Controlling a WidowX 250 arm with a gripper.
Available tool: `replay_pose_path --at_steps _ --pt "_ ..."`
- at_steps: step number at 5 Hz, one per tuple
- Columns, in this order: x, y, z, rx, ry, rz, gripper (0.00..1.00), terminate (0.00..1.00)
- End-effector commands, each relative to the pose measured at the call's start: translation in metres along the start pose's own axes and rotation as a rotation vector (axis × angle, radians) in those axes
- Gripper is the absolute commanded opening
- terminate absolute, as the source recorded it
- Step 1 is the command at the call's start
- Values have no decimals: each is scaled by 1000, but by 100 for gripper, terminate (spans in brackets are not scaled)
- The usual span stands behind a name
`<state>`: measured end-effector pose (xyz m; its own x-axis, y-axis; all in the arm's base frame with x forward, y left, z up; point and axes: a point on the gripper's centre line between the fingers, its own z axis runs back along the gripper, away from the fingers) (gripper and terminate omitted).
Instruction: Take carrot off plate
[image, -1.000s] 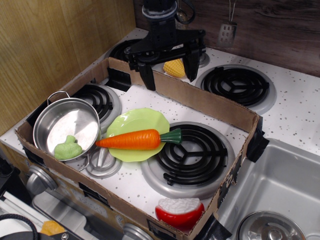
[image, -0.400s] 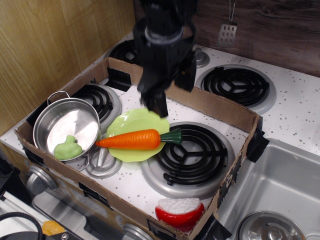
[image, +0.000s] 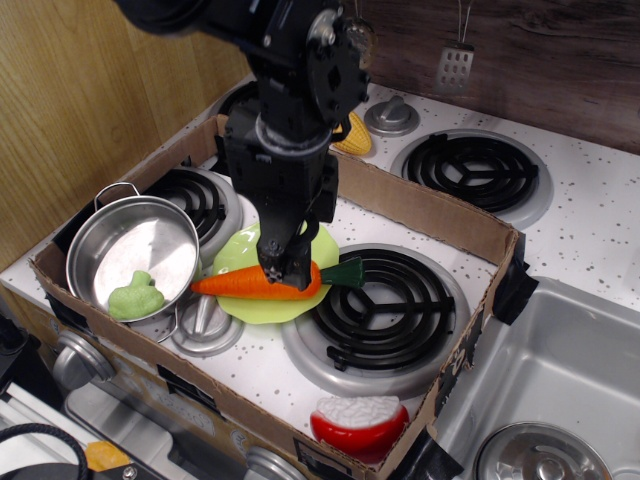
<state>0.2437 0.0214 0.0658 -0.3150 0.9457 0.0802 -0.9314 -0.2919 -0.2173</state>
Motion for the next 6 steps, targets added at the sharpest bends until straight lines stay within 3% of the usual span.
replay_pose_path --at_steps 1,2,4,5,6 --pt "16 -20 -10 -31 25 25 100 0" --pt "24 -18 -19 -41 28 42 100 0" --pt "18 -11 -40 29 122 40 100 0" --pt "13 -8 -53 -8 144 38 100 0" --pt "11 -12 -55 -13 145 21 0 0"
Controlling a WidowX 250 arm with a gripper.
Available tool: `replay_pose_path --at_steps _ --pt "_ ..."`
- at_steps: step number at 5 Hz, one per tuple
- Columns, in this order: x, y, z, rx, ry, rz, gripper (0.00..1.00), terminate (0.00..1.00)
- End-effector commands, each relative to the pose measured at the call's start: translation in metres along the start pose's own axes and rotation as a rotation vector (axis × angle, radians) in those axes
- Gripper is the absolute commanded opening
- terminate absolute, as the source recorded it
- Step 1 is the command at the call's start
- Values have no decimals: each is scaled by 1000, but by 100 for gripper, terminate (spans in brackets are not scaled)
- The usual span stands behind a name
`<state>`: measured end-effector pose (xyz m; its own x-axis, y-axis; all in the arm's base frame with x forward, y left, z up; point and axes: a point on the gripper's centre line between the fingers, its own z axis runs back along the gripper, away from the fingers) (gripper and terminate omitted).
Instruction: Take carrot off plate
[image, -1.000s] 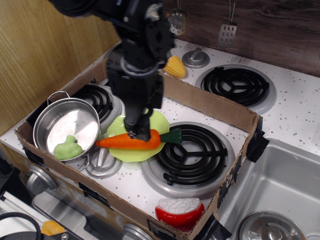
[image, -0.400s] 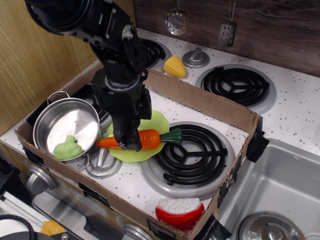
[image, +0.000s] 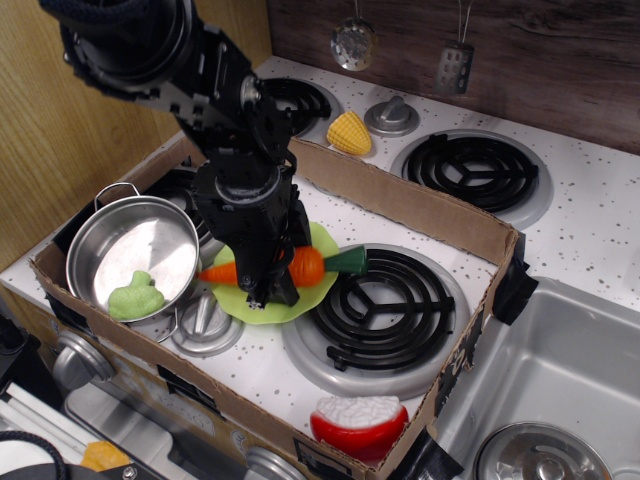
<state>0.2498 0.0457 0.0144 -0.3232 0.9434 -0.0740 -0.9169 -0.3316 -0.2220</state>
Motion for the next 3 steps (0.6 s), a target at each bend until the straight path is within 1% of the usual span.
replay_pose_path --at_steps 1,2,3 --pt "-6 -12 8 -30 -48 -51 0 0" --pt "-4 -14 20 -14 -53 -74 0 0" --pt "-5 -24 32 -10 -83 -125 0 0"
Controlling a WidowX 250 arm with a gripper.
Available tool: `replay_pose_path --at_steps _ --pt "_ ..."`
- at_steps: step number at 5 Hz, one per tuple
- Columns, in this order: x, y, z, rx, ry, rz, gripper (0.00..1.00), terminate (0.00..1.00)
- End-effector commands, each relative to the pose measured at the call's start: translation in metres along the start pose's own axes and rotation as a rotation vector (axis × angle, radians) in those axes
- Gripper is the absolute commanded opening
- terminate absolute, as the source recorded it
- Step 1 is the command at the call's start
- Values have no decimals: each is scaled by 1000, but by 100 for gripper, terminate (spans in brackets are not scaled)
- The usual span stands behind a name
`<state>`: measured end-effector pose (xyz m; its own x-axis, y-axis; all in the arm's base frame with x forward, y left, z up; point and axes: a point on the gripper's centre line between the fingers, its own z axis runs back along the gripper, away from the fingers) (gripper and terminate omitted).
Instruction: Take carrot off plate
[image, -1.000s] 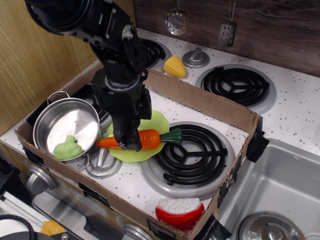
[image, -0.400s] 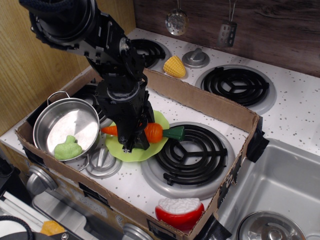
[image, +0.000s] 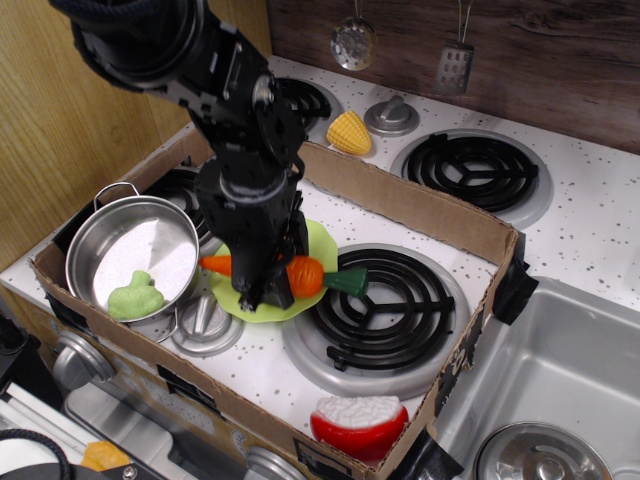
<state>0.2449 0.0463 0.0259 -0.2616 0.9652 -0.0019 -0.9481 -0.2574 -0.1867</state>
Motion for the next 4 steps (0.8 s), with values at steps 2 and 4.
replay_pose_path --at_steps 2,4 --pt "-10 -73 33 -37 -27 -185 0 0" --pt "-24 -124 19 -81 -15 -355 0 0"
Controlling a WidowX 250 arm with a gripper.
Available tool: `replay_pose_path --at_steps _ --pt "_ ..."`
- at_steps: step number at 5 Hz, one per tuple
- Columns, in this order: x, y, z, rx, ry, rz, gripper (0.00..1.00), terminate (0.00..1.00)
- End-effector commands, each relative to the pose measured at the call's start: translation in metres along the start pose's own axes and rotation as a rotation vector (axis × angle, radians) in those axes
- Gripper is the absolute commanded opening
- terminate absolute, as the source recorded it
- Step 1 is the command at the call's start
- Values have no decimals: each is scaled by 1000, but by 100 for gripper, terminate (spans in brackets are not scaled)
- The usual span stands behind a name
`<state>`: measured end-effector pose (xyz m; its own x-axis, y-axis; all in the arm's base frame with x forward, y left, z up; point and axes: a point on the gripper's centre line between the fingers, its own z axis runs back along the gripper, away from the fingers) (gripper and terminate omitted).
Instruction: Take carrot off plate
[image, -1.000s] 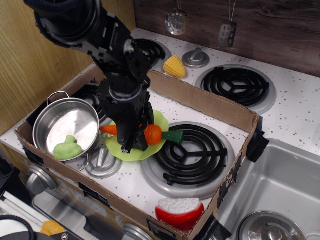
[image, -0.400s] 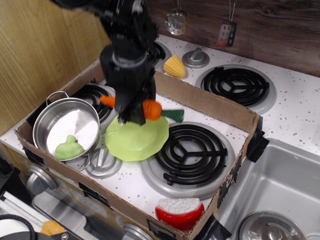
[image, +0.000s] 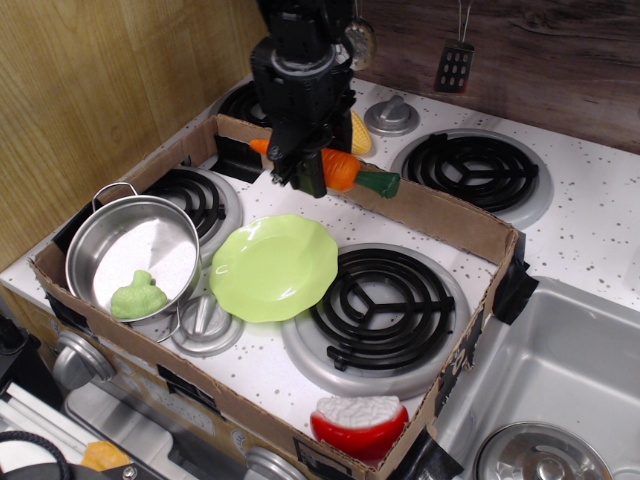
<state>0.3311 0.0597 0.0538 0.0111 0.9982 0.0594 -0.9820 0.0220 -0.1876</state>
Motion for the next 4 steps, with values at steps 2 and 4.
replay_pose_path --at_steps 2,4 --pt "-8 -40 -4 -93 1 -67 0 0" --pt "-7 -42 6 -109 -6 -81 100 0"
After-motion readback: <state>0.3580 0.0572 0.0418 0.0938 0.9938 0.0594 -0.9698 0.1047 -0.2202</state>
